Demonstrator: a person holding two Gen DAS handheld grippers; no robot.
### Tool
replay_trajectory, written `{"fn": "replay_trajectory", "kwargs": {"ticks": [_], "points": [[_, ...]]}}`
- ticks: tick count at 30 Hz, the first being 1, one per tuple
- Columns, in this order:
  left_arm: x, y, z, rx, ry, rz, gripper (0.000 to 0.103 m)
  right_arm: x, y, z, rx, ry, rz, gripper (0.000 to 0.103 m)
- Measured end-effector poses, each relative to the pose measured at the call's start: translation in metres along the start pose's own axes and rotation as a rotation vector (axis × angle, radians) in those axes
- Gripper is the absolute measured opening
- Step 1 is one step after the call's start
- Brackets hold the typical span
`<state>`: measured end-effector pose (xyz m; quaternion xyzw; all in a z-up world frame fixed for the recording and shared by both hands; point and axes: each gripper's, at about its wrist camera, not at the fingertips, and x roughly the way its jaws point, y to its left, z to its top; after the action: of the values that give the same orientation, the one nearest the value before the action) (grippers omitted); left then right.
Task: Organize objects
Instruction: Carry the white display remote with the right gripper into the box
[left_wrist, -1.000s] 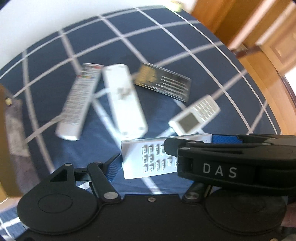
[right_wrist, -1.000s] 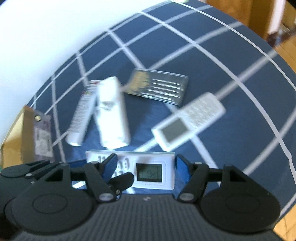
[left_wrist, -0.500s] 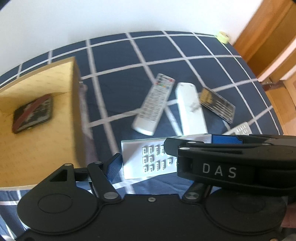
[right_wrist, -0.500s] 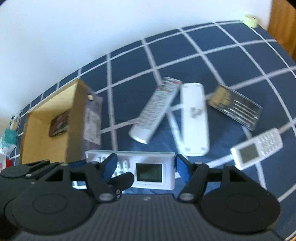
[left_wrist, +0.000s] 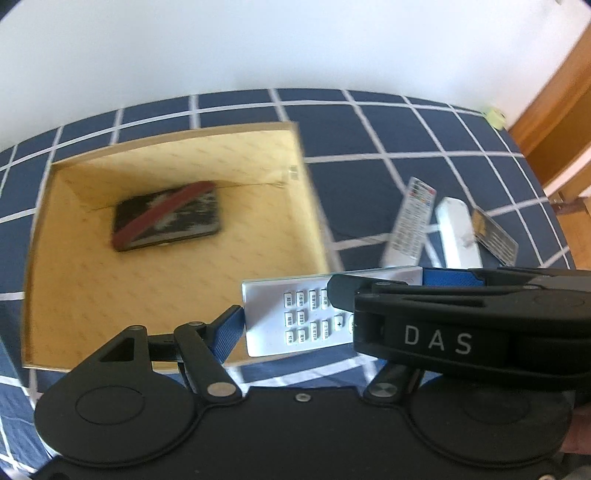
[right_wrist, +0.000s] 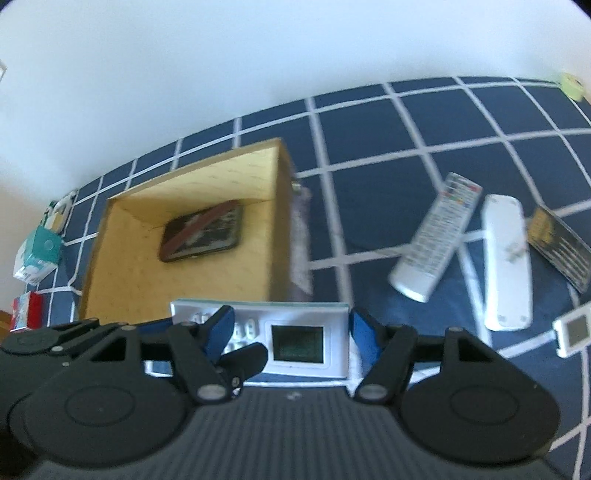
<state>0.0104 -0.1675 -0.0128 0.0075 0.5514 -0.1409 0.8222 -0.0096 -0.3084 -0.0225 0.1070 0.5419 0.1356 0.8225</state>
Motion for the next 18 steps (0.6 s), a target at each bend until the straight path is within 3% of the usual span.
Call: {"fn": "replay_trajectory", "kwargs": {"ticks": [7,18], "points": [[-0.004,0.059,0.002,-0.054,-0.005,0.012,0.069,0.027,0.060,0.009,-0.054,0.019,0.014,0.068],[0.019,0.135,0.017,-0.114,0.033,0.019,0.069,0.086,0.118,0.028,-0.096,0.080,0.024,0.068]]}}
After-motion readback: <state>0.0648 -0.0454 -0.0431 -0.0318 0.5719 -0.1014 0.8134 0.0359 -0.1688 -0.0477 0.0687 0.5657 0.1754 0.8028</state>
